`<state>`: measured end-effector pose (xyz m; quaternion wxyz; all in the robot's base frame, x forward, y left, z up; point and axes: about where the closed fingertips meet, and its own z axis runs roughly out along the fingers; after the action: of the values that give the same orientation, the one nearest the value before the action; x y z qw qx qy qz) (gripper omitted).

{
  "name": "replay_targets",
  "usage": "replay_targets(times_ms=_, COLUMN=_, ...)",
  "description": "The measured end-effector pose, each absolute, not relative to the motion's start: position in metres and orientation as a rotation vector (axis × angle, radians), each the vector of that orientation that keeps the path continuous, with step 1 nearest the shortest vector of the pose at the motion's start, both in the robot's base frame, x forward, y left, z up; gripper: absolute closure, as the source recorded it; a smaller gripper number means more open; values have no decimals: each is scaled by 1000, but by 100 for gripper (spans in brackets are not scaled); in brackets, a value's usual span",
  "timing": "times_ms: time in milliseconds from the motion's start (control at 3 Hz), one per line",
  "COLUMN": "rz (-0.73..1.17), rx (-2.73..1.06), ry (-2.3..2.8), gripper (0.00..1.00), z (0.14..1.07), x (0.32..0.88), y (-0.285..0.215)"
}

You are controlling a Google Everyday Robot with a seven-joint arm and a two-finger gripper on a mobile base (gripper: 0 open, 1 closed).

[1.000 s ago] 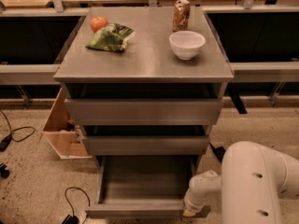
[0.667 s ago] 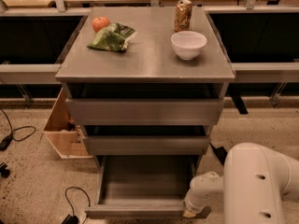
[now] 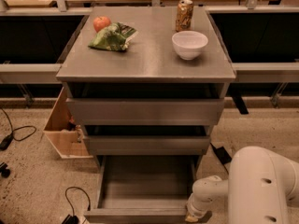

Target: Open bottom drawer

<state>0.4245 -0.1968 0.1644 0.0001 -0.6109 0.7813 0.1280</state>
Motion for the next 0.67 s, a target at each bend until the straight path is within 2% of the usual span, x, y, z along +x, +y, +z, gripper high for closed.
replay_targets(times_ms=667, rz=430, rx=-1922, ry=2459, gripper=100, z=163, x=418, y=-199)
